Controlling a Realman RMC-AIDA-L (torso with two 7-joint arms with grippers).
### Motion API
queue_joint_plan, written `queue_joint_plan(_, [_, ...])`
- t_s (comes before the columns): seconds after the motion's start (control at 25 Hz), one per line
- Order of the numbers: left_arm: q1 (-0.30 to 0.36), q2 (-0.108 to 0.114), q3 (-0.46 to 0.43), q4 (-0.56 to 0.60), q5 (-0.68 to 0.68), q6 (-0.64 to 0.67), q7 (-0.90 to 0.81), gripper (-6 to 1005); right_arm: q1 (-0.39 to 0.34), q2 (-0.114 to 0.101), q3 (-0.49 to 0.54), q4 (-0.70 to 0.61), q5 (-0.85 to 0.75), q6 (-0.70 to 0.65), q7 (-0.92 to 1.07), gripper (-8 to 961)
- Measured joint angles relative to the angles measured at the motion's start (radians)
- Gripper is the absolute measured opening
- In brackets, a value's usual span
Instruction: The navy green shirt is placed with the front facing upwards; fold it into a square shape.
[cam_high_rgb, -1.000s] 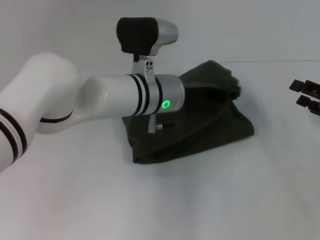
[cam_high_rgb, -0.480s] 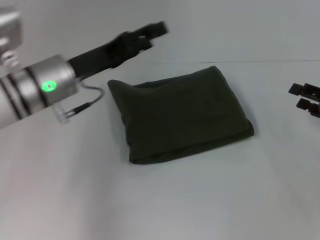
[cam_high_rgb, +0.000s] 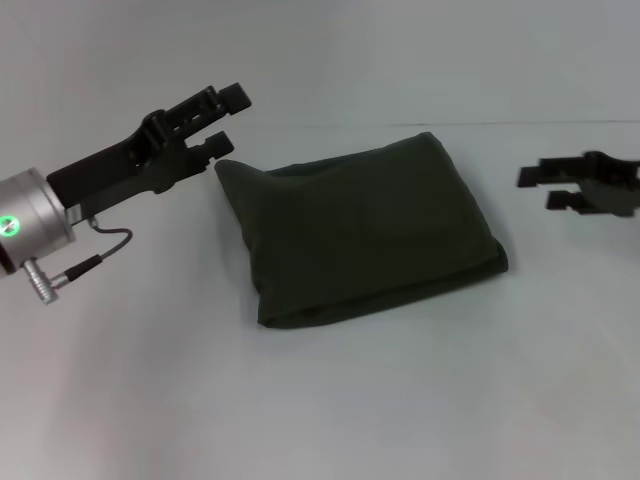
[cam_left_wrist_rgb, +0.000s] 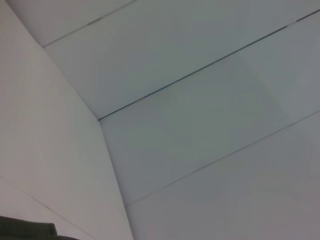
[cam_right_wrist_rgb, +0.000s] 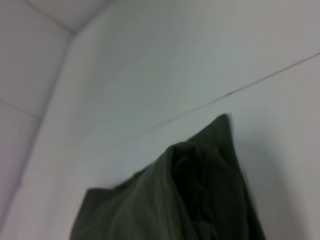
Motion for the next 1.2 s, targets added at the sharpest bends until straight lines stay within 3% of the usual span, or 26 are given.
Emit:
queue_joint_plan(0.12, [0.015, -0.003, -0.029, 0.004, 0.0, 0.015, 0.006, 946, 0.097, 0.008, -0.005, -0.003, -0.121, -0.004, 0.069, 662])
queue_joint_plan(0.36, [0.024, -0.002, -0.08, 0.008, 0.0, 0.044, 0.024, 947, 0.168, 0.031, -0.015, -0.003, -0.273, -0.006, 0.157, 655])
queue_joint_plan(1.04, [0.029, -0.003, -0.098, -0.004, -0.001, 0.04, 0.06, 946, 0.206, 0.115, -0.066, 0.073, -0.283, 0.234, 0.158, 633])
queue_joint_plan(1.2, [0.03, -0.003, -0.1, -0.012, -0.004, 0.032, 0.07, 946, 0.212, 0.126, -0.069, 0.075, -0.281, 0.253, 0.156, 628])
